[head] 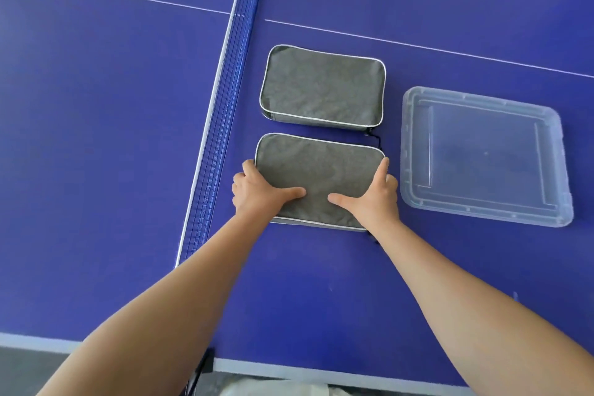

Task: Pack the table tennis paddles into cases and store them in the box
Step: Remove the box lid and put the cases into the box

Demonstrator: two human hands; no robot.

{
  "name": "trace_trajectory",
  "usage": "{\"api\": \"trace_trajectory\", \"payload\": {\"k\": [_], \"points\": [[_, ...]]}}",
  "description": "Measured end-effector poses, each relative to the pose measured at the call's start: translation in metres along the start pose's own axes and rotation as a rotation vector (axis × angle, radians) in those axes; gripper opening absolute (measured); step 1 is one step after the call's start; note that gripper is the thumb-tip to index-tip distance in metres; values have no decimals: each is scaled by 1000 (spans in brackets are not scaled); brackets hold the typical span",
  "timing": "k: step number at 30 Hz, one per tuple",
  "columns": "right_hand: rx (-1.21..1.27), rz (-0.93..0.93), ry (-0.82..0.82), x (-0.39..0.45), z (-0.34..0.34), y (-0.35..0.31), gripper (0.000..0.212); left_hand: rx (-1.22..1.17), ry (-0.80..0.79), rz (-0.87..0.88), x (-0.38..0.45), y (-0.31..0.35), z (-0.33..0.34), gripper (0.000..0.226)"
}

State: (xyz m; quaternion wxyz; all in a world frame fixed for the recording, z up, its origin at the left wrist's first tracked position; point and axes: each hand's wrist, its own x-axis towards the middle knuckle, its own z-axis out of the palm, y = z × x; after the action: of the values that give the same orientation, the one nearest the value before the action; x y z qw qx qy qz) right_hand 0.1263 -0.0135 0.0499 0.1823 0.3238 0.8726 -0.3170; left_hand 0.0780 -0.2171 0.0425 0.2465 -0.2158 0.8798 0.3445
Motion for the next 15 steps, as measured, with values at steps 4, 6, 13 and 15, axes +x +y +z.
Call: {"api": "trace_trajectory", "payload": {"k": [4, 6, 13, 15], "points": [[133, 66, 23, -32, -6, 33, 142, -12, -20, 25, -34, -13, 13, 115], [197, 97, 45, -52, -14, 57, 140, -14, -25, 52, -58, -15, 21, 117], [395, 177, 193, -136, -70, 169, 123, -33, -110, 232, -165, -2, 72, 116], [451, 182, 223, -161, -90, 208, 122, -26, -137, 278, -201, 4, 94, 115]]}}
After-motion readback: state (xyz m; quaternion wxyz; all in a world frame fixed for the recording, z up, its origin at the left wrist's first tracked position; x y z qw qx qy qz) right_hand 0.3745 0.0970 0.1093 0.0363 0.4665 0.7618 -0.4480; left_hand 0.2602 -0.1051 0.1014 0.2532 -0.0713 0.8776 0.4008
